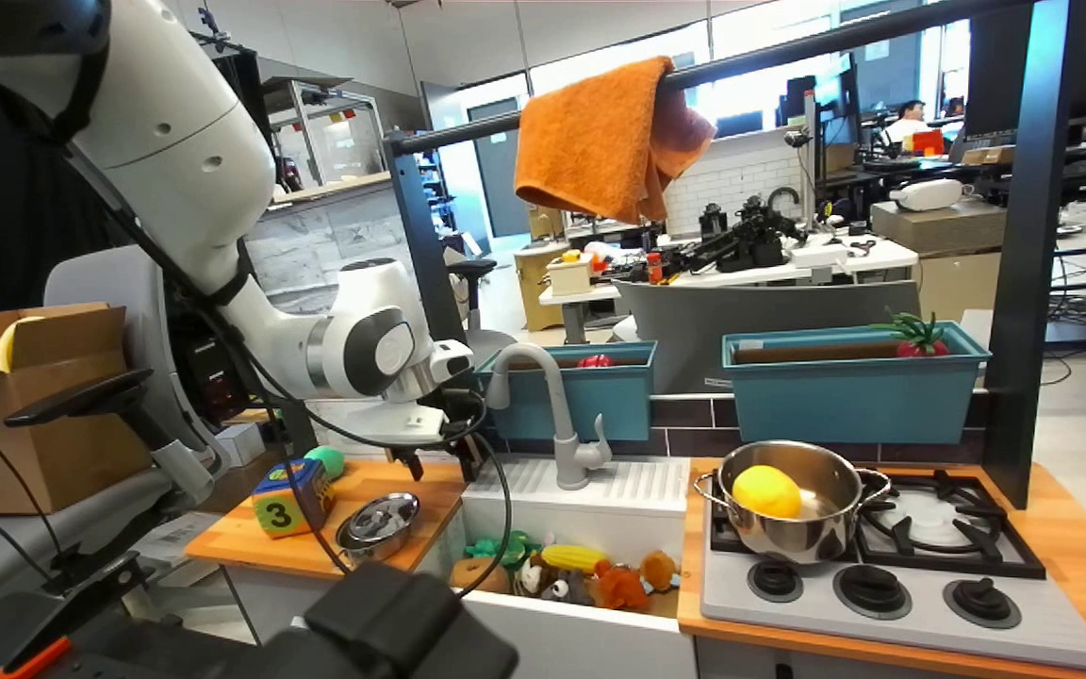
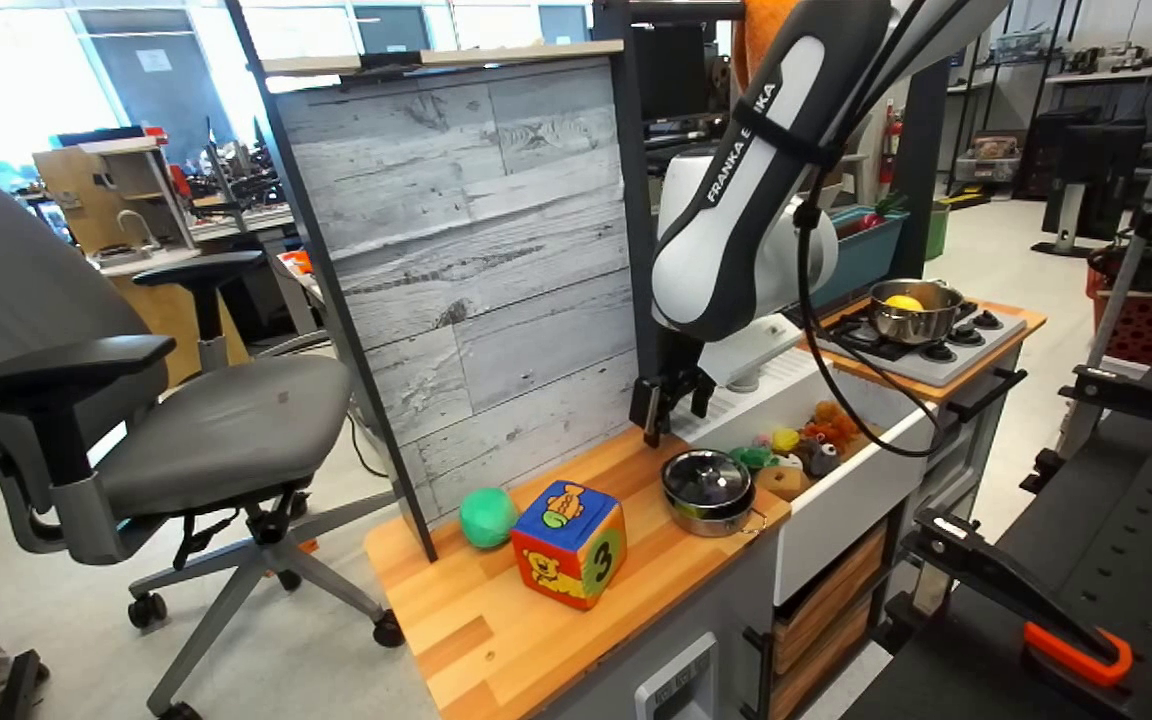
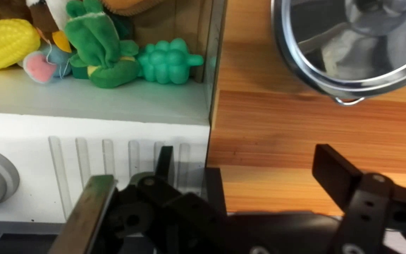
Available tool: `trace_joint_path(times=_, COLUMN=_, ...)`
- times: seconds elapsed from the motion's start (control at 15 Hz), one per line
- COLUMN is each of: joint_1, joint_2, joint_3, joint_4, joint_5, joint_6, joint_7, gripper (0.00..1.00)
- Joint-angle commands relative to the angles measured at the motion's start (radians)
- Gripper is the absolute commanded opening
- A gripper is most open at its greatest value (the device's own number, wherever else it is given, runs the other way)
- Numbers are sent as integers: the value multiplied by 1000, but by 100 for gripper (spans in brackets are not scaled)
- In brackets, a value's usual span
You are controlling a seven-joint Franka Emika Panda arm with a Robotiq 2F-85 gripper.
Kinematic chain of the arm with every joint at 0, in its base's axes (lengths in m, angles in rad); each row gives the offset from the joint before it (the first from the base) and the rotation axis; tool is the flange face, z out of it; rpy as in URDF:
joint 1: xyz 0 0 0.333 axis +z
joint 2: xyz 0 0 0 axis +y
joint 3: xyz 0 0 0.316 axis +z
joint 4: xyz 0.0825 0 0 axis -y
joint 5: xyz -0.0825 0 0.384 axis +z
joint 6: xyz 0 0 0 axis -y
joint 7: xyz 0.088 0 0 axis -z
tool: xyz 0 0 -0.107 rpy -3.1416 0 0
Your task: Take the lid off the pot on the counter
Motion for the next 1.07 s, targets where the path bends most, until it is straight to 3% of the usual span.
trace_joint_path(times=0.0, joint_1=-27, joint_2=-98, joint_3=27, joint_4=-175, joint_5=-3, joint_6=133, joint_7=-38, gripper=100)
trace_joint_path(times=0.2, joint_1=-7, joint_2=-155, joint_3=-6, joint_4=-274, joint_5=-3, joint_6=163, joint_7=-10, gripper=100)
trace_joint_path(times=0.4, joint_1=5, joint_2=-247, joint_3=-38, joint_4=-382, joint_5=3, joint_6=116, joint_7=13, gripper=100)
trace_joint_path(times=0.67, joint_1=-67, joint_2=-372, joint_3=18, joint_4=-498, joint_5=19, joint_6=124, joint_7=-14, gripper=100)
trace_joint_path(times=0.8, joint_1=-104, joint_2=-424, joint_3=49, joint_4=-524, joint_5=23, joint_6=69, joint_7=-33, gripper=100)
trace_joint_path(times=1.0, joint_1=-134, joint_2=-470, joint_3=71, joint_4=-506, joint_5=29, joint_6=-168, joint_7=-68, gripper=100)
